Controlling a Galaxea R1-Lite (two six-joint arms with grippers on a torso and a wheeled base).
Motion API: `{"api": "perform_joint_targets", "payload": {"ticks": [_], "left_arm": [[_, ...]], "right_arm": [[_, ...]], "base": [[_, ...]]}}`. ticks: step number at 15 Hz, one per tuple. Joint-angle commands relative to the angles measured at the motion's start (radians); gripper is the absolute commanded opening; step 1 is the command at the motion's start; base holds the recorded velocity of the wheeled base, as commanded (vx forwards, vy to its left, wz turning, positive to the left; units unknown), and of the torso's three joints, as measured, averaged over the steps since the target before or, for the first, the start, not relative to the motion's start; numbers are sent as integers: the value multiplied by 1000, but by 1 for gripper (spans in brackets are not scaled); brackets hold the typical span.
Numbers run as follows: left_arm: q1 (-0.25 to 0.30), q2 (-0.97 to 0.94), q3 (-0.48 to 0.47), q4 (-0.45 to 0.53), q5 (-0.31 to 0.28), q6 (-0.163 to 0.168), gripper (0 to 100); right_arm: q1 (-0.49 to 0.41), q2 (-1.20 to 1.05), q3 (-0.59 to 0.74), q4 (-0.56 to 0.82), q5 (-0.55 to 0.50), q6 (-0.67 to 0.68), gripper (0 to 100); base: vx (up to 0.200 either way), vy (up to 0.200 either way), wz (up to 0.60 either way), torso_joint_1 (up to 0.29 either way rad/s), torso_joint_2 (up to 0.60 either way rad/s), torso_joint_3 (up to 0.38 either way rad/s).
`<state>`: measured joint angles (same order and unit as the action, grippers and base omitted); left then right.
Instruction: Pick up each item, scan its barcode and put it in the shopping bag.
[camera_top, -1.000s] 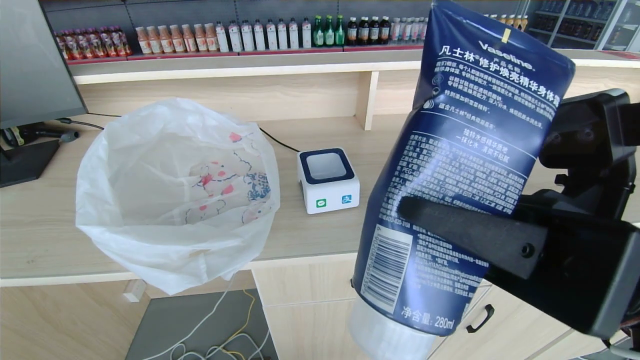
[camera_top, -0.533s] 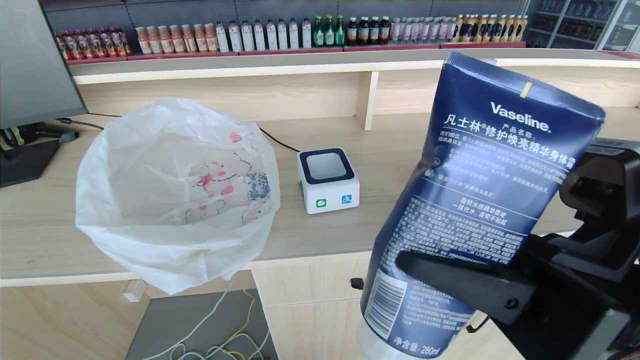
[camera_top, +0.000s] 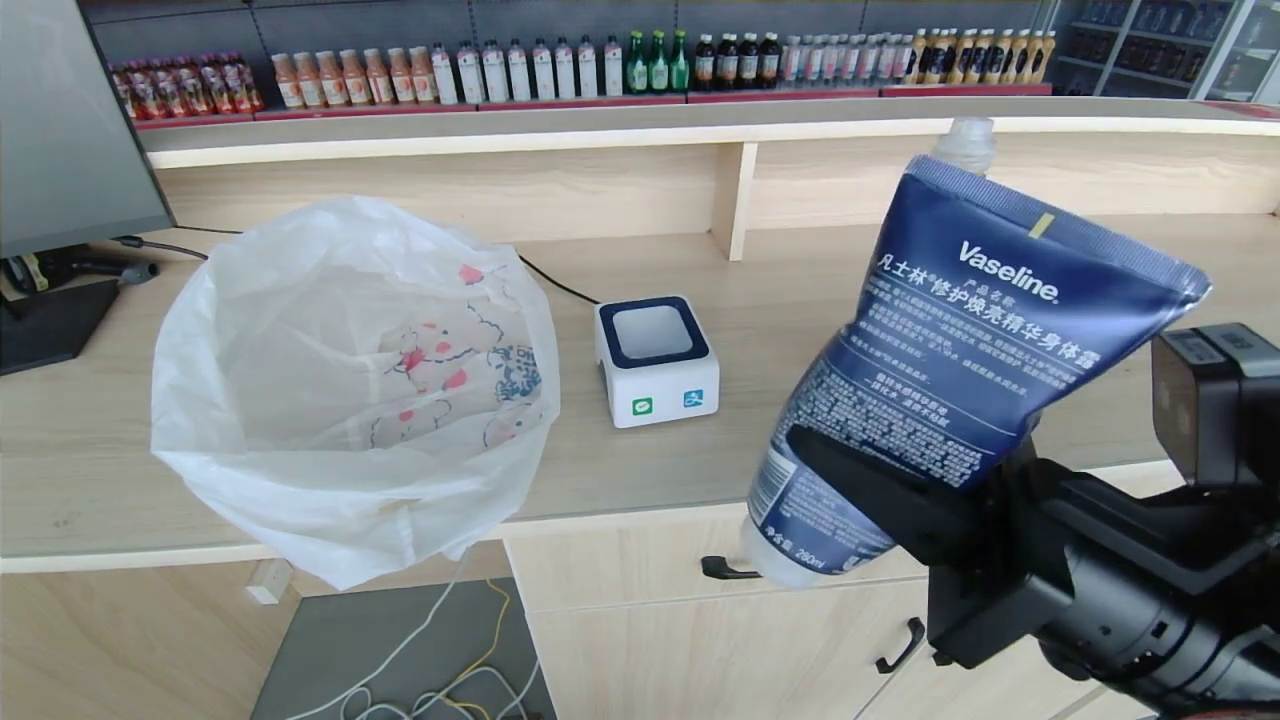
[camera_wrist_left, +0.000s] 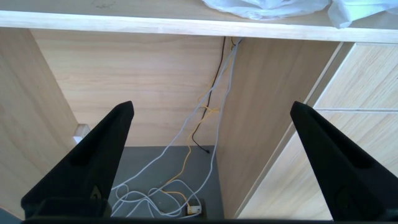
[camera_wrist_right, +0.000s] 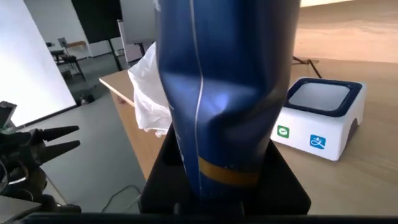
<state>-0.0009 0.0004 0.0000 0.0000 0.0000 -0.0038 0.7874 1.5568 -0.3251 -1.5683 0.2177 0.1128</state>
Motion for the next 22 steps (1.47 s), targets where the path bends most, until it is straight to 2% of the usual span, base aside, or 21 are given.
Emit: {"api": "perform_joint_targets", "payload": {"ticks": [1, 4, 6, 9, 10, 15, 17, 22], "left_arm": [[-1, 0, 0, 0, 0, -1, 100], [-1, 0, 0, 0, 0, -1, 100], [-1, 0, 0, 0, 0, 1, 100], [-1, 0, 0, 0, 0, 2, 100], [-1, 0, 0, 2, 0, 13, 100], [-1, 0, 0, 0, 0, 10, 100], [-1, 0, 0, 2, 0, 7, 100], [-1, 0, 0, 2, 0, 2, 100]], "right_arm": [[3, -6, 21, -3, -83, -68, 0], [-16, -4, -49, -3, -302, -160, 0], [-25, -3, -103, -3, -370, -199, 0], [-40, 2, -117, -3, -393, -225, 0], [-40, 16, -109, -3, -391, -222, 0], [-45, 63, -161, -3, -411, -217, 0], [-43, 75, -206, -3, -482, -217, 0], [-43, 74, -209, -3, -485, -214, 0]], "base": [[0, 0, 0, 0, 0, 0], [0, 0, 0, 0, 0, 0], [0, 0, 0, 0, 0, 0], [0, 0, 0, 0, 0, 0], [0, 0, 0, 0, 0, 0], [0, 0, 0, 0, 0, 0], [0, 200, 0, 7, 0, 2], [0, 200, 0, 3, 4, 3]]}}
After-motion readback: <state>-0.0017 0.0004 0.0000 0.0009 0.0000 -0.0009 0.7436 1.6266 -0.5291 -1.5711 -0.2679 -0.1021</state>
